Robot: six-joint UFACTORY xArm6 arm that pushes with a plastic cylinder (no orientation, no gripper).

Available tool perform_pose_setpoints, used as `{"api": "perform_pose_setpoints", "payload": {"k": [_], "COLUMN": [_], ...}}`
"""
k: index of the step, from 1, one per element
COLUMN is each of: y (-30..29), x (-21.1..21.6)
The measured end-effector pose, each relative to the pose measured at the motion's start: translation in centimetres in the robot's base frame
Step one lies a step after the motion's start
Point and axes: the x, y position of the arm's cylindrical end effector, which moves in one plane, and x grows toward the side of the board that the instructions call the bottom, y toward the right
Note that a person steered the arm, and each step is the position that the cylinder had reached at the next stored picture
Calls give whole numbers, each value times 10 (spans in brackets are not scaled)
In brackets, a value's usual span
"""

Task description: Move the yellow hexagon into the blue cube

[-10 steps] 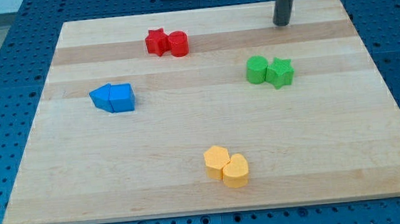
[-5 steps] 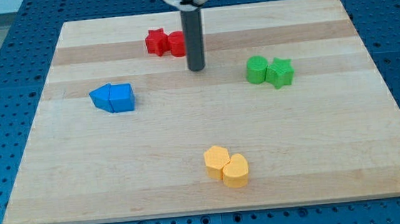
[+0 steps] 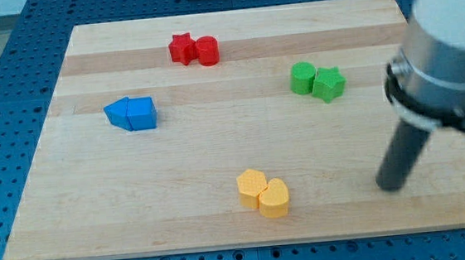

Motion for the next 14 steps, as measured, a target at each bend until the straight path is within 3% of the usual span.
{"api": "perform_pose_setpoints", "payload": {"k": [1, 4, 6, 8, 12, 14], "y": [-9, -139, -147, -199, -199, -155], "x": [27, 15, -17, -25, -118, -146]}}
